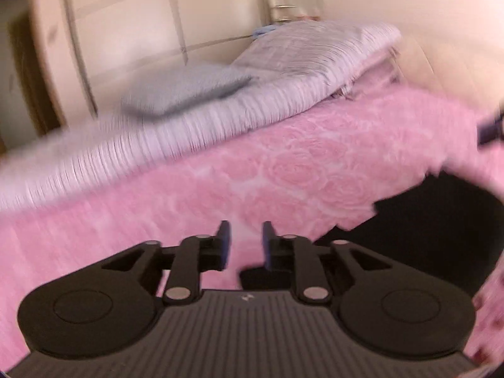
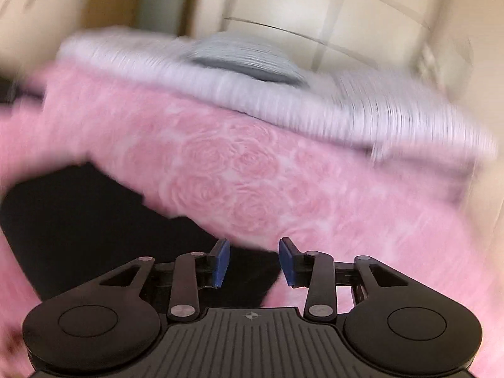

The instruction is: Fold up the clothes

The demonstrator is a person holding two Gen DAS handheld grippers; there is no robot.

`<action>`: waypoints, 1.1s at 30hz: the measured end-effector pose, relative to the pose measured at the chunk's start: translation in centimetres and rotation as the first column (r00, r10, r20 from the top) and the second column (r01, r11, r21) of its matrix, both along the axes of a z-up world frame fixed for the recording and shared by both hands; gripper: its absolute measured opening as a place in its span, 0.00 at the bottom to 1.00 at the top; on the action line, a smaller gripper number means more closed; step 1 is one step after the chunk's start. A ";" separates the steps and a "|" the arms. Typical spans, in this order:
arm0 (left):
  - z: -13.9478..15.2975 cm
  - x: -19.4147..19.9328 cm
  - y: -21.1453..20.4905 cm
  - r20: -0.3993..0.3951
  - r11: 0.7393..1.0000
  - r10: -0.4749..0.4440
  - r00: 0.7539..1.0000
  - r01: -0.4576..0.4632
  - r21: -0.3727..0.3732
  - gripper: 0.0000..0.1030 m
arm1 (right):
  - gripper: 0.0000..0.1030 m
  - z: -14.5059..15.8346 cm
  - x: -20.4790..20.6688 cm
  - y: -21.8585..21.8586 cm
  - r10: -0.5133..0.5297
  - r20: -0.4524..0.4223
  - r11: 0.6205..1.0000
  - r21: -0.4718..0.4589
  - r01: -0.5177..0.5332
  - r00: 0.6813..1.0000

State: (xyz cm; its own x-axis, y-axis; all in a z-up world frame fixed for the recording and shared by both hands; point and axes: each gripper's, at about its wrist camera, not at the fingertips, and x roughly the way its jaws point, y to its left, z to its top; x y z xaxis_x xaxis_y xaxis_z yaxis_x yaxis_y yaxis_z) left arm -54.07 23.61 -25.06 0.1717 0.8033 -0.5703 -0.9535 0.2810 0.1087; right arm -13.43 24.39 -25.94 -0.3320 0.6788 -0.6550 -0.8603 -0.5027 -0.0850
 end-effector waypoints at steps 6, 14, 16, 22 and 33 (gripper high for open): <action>-5.7 -5.5 -0.2 0.412 0.959 0.181 0.893 -0.068 -0.275 0.29 | 0.47 -5.4 5.9 3.0 -0.243 -0.361 0.932 -0.344 0.114 0.900; -9.8 -8.1 1.6 0.629 0.891 0.370 0.684 -0.070 -0.448 0.37 | 0.54 -8.9 10.0 6.5 -0.485 -0.545 0.822 -0.552 0.144 0.684; -10.7 -7.9 2.5 0.636 0.889 0.378 0.673 -0.070 -0.453 0.37 | 0.54 -9.2 10.4 6.8 -0.508 -0.559 0.812 -0.566 0.147 0.655; -12.2 -6.2 3.8 0.656 0.912 0.304 0.691 -0.012 -0.410 0.00 | 0.11 -9.6 8.0 9.0 -0.453 -0.466 0.842 -0.504 0.193 0.760; -9.0 -7.4 4.5 0.606 0.949 0.248 0.756 -0.063 -0.310 0.09 | 0.10 -7.4 5.9 7.7 -0.278 -0.457 0.946 -0.282 0.159 0.845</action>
State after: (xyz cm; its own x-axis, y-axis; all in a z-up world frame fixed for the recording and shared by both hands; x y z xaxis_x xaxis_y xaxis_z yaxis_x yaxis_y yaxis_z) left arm -61.47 28.14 -34.10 0.4512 0.6926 -0.5627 -0.8092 0.0516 -0.5852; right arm -7.54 32.14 -33.34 -0.5074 0.6262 -0.5920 -0.8499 -0.2505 0.4635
